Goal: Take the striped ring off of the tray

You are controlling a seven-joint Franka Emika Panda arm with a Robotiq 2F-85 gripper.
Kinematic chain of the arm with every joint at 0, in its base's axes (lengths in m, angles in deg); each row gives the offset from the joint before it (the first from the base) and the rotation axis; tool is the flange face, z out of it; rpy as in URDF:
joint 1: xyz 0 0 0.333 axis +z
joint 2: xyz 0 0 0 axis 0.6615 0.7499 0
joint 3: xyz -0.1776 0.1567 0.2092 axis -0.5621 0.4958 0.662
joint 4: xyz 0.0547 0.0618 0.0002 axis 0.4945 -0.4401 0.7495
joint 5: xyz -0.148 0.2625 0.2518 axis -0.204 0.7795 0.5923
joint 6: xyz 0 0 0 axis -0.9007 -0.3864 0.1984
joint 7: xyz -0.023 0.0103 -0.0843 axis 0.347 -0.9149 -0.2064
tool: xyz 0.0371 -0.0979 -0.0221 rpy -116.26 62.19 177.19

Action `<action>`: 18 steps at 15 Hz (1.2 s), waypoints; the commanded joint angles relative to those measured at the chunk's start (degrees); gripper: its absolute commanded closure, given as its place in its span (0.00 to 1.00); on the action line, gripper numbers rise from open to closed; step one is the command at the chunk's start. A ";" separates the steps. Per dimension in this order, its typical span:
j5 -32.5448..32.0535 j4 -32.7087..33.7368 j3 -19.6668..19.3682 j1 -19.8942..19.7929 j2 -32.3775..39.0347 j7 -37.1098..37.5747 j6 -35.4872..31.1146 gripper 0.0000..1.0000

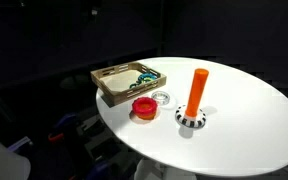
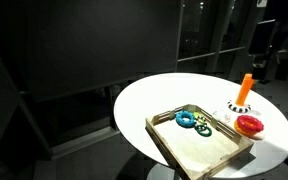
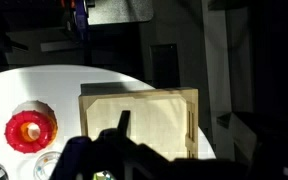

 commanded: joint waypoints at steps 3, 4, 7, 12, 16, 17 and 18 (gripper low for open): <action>0.10 0.09 0.37 -0.43 -0.01 -0.10 0.12 0.00; -0.33 0.38 0.46 -0.64 0.34 0.48 -0.05 0.00; -3.32 2.03 1.20 -1.65 2.04 3.76 -2.45 0.00; -6.94 6.80 1.28 -2.48 8.36 7.73 -5.61 0.00; -10.35 10.31 1.01 -2.32 14.87 10.73 -9.73 0.00; -11.69 10.70 0.91 -2.21 16.38 11.48 -11.41 0.00; -12.88 11.18 0.72 -2.07 17.86 12.43 -12.84 0.00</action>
